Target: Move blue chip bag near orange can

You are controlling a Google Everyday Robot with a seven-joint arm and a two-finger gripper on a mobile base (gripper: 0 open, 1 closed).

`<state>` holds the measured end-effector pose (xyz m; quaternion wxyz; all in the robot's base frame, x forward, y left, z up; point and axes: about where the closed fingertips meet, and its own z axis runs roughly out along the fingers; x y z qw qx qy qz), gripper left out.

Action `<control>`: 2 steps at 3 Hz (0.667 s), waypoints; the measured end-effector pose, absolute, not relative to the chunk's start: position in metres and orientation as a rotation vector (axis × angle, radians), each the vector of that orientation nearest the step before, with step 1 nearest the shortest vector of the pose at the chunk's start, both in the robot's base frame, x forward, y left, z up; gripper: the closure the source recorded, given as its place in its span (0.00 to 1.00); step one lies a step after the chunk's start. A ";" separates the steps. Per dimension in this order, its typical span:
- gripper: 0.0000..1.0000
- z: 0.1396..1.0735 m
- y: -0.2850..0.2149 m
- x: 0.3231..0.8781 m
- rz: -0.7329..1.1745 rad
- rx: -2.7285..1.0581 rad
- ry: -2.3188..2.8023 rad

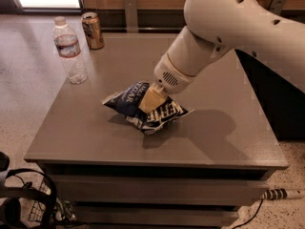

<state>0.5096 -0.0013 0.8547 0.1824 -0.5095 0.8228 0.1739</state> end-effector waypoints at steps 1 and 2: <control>1.00 0.871 -0.021 0.558 0.448 -1.355 2.306; 1.00 0.881 -0.037 0.602 0.426 -1.261 2.291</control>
Offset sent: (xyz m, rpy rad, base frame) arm 0.1517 -0.0608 0.0414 0.0865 -0.1573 -0.2174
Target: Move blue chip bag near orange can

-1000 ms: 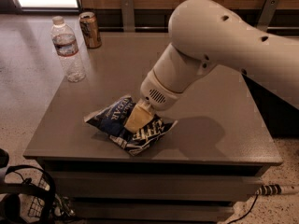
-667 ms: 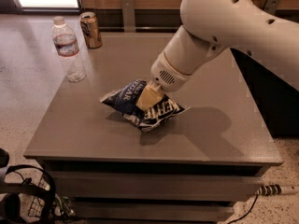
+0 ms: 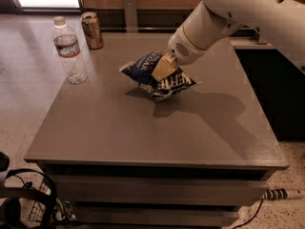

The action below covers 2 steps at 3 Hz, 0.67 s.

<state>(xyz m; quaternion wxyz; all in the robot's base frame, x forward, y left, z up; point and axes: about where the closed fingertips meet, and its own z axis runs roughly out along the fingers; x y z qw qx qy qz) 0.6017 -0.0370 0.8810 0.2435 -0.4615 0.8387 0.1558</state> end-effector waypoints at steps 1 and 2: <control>1.00 0.887 -0.051 0.647 0.420 -1.146 2.268; 1.00 0.900 -0.060 0.703 0.383 -1.012 2.224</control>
Offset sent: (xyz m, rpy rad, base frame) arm 0.1472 -0.0388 0.0327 0.1344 -0.1876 -0.2574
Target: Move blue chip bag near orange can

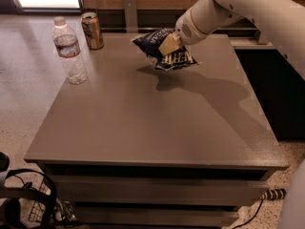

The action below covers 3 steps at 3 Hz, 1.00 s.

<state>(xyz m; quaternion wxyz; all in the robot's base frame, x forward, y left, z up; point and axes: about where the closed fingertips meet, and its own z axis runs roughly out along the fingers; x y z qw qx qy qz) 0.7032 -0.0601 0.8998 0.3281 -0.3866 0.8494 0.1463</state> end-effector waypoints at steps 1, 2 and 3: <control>1.00 0.920 -0.054 0.741 0.341 -0.949 2.165; 1.00 0.937 -0.035 0.774 0.315 -0.924 2.091; 1.00 0.944 -0.011 0.794 0.327 -0.909 2.028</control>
Offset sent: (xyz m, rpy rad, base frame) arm 0.1094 0.0456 0.0672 0.0707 -0.2607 -0.0743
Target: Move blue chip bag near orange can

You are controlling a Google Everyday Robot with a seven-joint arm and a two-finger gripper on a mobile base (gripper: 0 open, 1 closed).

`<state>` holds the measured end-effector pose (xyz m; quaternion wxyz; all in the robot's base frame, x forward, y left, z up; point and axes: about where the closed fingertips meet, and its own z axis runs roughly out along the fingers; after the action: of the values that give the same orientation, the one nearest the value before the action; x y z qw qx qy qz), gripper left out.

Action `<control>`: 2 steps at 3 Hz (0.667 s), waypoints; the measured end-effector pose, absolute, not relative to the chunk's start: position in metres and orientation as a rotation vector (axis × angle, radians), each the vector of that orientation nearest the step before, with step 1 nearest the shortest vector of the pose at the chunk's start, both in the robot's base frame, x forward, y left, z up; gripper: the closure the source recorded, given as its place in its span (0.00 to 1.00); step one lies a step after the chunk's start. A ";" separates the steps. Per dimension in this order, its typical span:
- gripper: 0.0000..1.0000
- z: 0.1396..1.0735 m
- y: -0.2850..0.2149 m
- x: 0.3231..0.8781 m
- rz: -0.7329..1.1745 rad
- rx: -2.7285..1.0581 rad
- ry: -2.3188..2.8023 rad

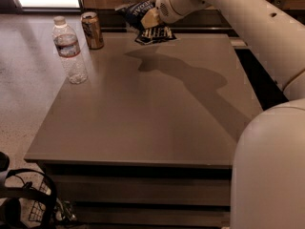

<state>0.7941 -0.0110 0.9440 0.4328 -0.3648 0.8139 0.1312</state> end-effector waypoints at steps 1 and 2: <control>1.00 0.945 0.011 0.807 0.337 -0.892 1.974; 1.00 0.946 0.029 0.816 0.342 -0.881 1.919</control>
Offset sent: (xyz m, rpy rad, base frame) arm 0.0323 0.0581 0.0092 0.0953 -0.1633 0.0098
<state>0.8164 0.0289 0.9464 0.4804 -0.3613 0.7868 0.1401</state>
